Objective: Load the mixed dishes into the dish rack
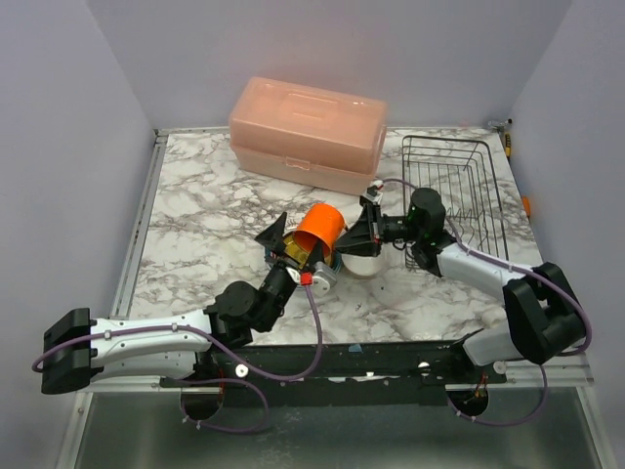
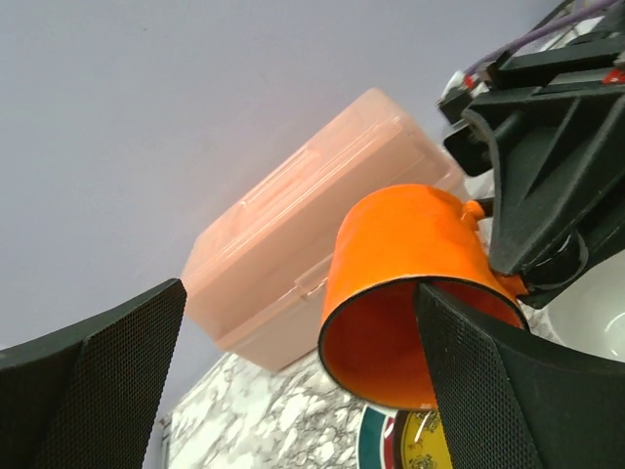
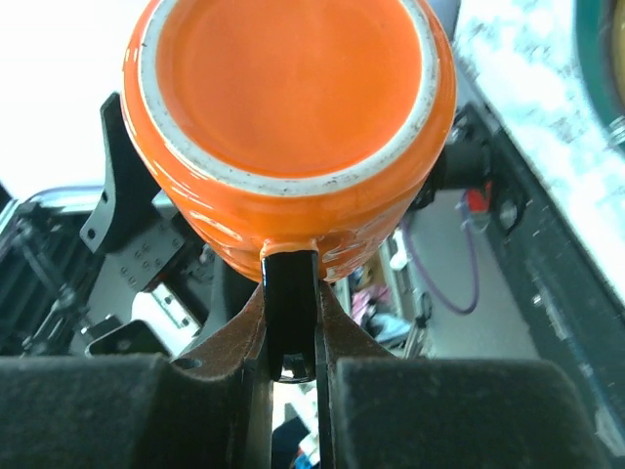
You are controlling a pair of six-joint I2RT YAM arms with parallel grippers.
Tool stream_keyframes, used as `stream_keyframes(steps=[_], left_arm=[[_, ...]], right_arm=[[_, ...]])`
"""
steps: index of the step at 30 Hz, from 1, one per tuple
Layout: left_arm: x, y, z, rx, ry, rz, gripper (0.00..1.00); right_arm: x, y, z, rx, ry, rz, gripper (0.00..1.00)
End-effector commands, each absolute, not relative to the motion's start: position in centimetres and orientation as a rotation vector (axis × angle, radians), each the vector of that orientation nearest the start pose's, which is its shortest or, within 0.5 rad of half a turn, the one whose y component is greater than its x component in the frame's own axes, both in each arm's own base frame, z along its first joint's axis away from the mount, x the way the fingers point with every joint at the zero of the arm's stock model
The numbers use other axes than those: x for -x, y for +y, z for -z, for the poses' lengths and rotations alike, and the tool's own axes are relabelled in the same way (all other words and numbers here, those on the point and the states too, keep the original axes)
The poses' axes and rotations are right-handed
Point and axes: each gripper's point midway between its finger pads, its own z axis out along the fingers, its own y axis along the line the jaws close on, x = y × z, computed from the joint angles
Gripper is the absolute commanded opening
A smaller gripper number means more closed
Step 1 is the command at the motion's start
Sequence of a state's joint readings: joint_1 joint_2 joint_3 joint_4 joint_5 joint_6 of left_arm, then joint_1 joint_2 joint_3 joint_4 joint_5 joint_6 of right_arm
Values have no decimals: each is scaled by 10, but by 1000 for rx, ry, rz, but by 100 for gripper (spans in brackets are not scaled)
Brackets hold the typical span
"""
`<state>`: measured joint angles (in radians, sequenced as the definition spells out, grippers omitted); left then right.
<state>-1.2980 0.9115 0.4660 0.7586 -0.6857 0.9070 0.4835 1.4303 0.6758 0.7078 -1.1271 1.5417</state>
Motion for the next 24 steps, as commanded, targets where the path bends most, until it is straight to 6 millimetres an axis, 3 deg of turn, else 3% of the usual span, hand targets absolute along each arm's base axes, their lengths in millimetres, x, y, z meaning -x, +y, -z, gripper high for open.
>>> stream_keyframes(steps=[1, 5, 8, 13, 17, 20, 24], left_arm=[[-211, -219, -354, -556, 1015, -85, 99], [-216, -203, -364, -474, 1024, -169, 99], [-218, -203, -365, -466, 1028, -198, 99], [-219, -208, -362, -486, 1041, -183, 99], [-217, -219, -356, -532, 1054, -131, 99], [-215, -233, -348, -575, 1078, -44, 99], [-187, -276, -325, -817, 1134, 313, 99]], right_arm=[[-233, 303, -226, -51, 2270, -1922, 1], [-267, 283, -210, -99, 2366, -1448, 1], [-298, 244, -212, -139, 2351, -1013, 1], [-329, 176, -255, -84, 2103, -530, 1], [-348, 122, -282, -124, 1953, -197, 1], [-362, 100, -293, -143, 1863, -36, 1], [-381, 81, -293, -127, 1788, 151, 1]])
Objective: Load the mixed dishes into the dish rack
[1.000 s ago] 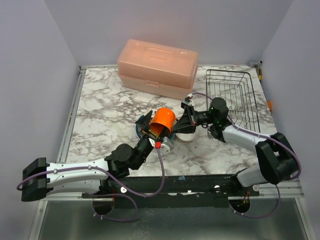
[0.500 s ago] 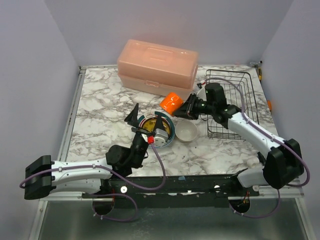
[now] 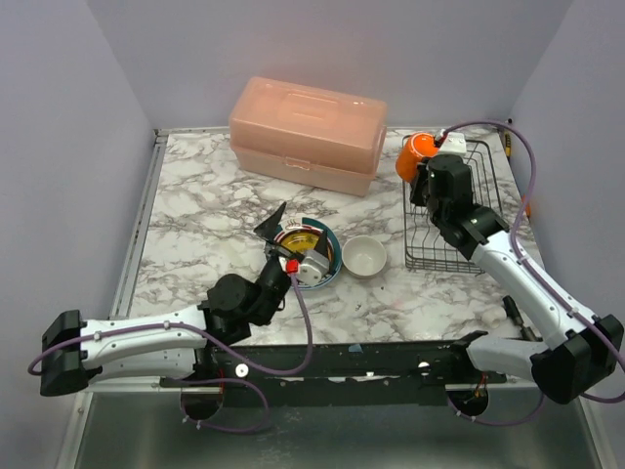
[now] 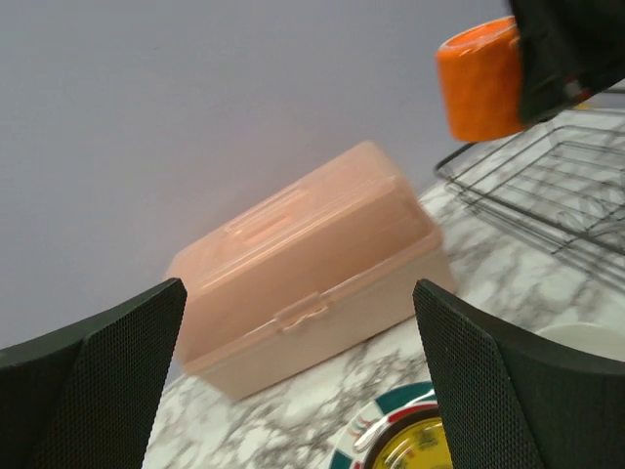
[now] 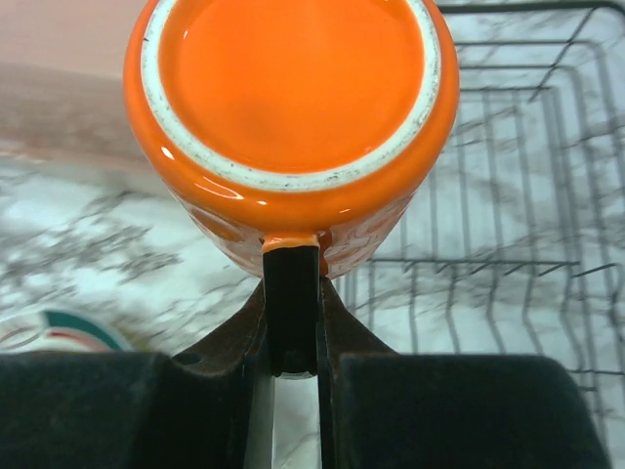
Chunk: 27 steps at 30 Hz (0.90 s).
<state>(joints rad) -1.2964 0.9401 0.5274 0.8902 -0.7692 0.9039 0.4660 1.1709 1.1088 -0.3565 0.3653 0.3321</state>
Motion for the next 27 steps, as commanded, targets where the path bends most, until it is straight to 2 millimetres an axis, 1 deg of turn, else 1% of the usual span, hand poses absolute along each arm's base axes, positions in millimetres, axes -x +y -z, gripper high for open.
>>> stream_keyframes(steps=[1, 3, 5, 7, 10, 12, 15, 19, 24, 27], left_arm=[[-181, -282, -326, -836, 1136, 401, 98], [-179, -284, -329, -828, 1151, 474, 98], [-186, -283, -330, -817, 1184, 495, 98], [-194, -281, -330, -788, 1216, 526, 99], [-201, -277, -333, -758, 1240, 571, 98], [-207, -273, -334, -741, 1246, 550, 99], [-214, -267, -334, -725, 1254, 518, 98], [-211, -269, -334, -756, 1237, 519, 99], [-214, -266, -334, -733, 1245, 505, 98], [-216, -265, -335, -723, 1248, 498, 99]], right_arm=[[-386, 81, -293, -116, 1767, 167, 1], [-398, 82, -294, -96, 1706, 177, 1], [-410, 81, -289, -58, 1679, 212, 1], [-423, 73, -281, -71, 1677, 246, 1], [-447, 59, -263, -86, 1710, 189, 1], [-458, 50, -253, -122, 1714, 153, 1], [-470, 44, -232, -139, 1741, 129, 1], [-485, 51, -200, -125, 1797, 84, 1], [-498, 48, -170, -142, 1834, 101, 1], [-505, 47, -158, -140, 1851, 91, 1]])
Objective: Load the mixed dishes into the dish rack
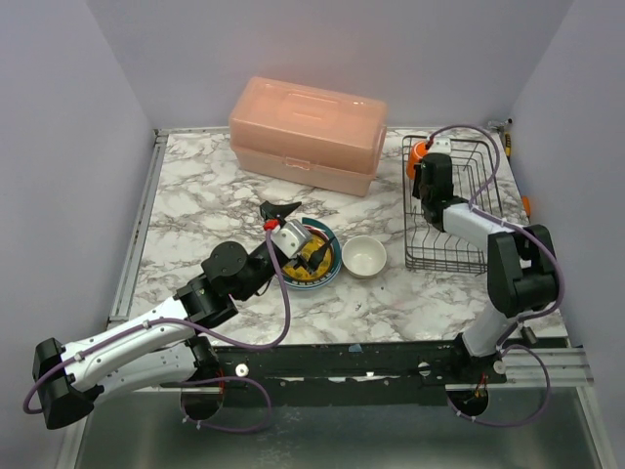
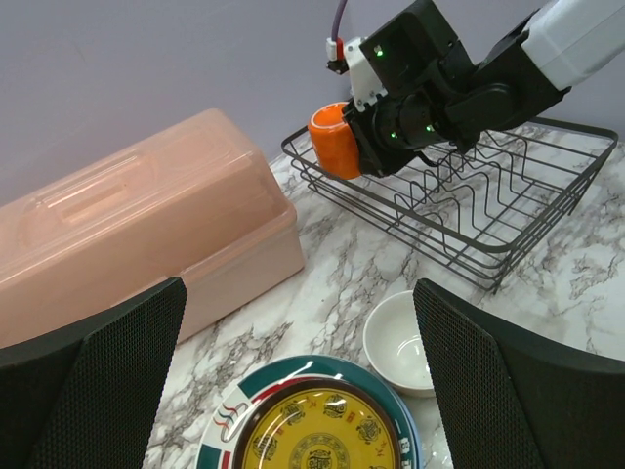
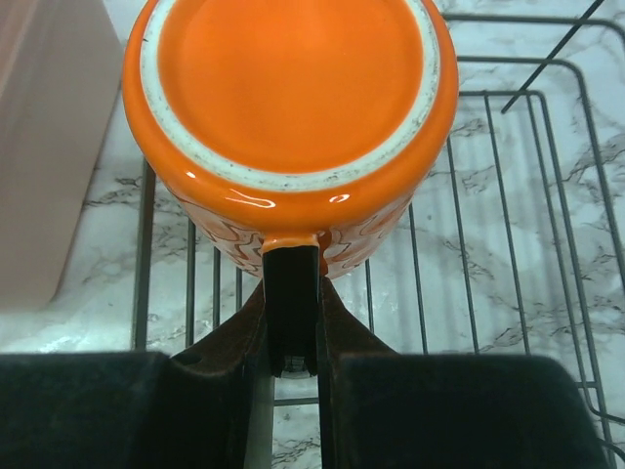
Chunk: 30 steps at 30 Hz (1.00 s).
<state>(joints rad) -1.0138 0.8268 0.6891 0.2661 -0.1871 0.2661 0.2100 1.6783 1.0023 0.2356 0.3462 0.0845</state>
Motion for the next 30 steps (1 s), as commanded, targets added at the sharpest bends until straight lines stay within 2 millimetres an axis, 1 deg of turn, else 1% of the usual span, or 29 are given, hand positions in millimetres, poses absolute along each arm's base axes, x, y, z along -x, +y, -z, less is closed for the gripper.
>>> stream_keyframes(steps=[1, 7, 10, 13, 16, 21, 26, 30], left_arm=[[-216, -264, -335, -720, 1248, 496, 98], [-217, -259, -338, -707, 1247, 475, 98], [-219, -256, -340, -696, 1237, 453, 99], [-222, -254, -338, -692, 1243, 432, 99], [-223, -256, -336, -698, 1251, 426, 98], [-224, -257, -333, -702, 1260, 425, 98], [-225, -258, -332, -706, 1263, 422, 98], [-225, -257, -333, -705, 1264, 421, 99]], right_arm=[[-508, 48, -154, -135, 1856, 91, 1], [-520, 51, -125, -125, 1905, 76, 1], [-525, 49, -116, -119, 1919, 91, 1], [-528, 48, -110, -104, 1916, 92, 0], [-532, 39, -104, -127, 1921, 122, 1], [-537, 28, -101, -178, 1924, 74, 0], [-542, 33, -96, -140, 1949, 49, 1], [-542, 40, -89, -131, 1969, 2, 0]])
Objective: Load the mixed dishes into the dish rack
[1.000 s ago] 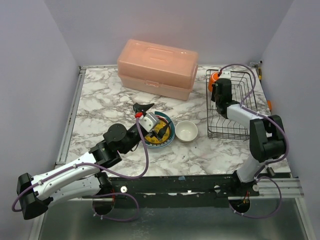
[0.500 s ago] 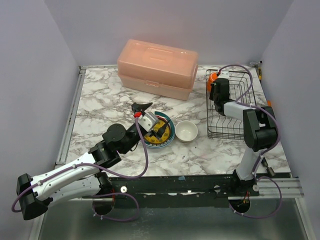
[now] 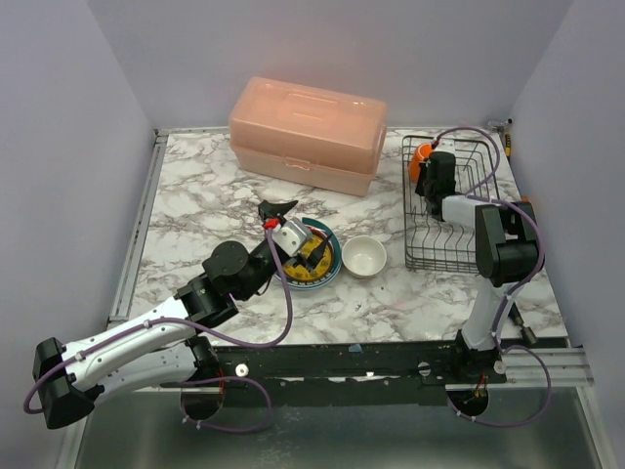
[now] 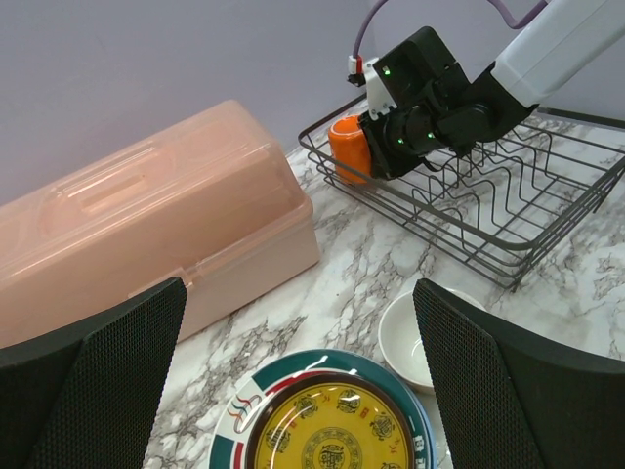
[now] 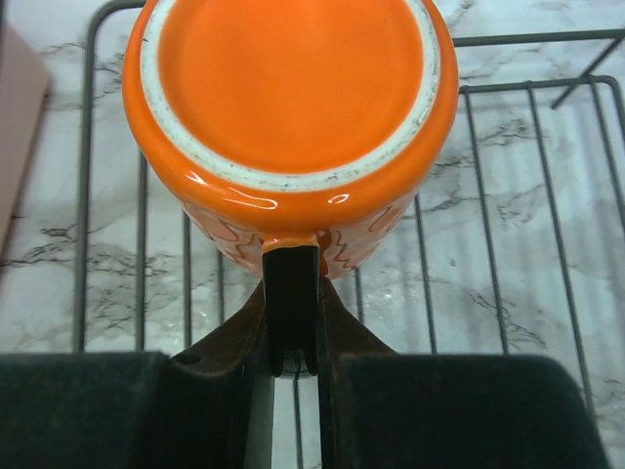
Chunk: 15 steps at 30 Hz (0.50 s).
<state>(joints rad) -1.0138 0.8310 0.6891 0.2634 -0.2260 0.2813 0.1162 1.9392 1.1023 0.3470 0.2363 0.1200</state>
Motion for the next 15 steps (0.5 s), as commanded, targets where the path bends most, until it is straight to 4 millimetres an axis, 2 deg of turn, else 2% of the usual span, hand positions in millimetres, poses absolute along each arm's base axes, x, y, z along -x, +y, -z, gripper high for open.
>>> stream_keyframes(steps=[1, 8, 9, 12, 15], left_arm=[[-225, -257, -333, -704, 1263, 420, 99], [-225, -259, -332, -708, 1273, 425, 98], [-225, -260, -332, -709, 1273, 429, 98], [-225, -262, -330, -713, 1280, 434, 98], [-226, -263, -328, -716, 1288, 433, 98]], right_arm=[[-541, 41, -87, -131, 1974, -2, 1], [-539, 41, -77, -176, 2039, -4, 2], [-539, 41, -76, -183, 2049, -8, 5], [-539, 44, -76, -204, 2075, -26, 33], [-537, 46, -81, -217, 2083, -44, 38]])
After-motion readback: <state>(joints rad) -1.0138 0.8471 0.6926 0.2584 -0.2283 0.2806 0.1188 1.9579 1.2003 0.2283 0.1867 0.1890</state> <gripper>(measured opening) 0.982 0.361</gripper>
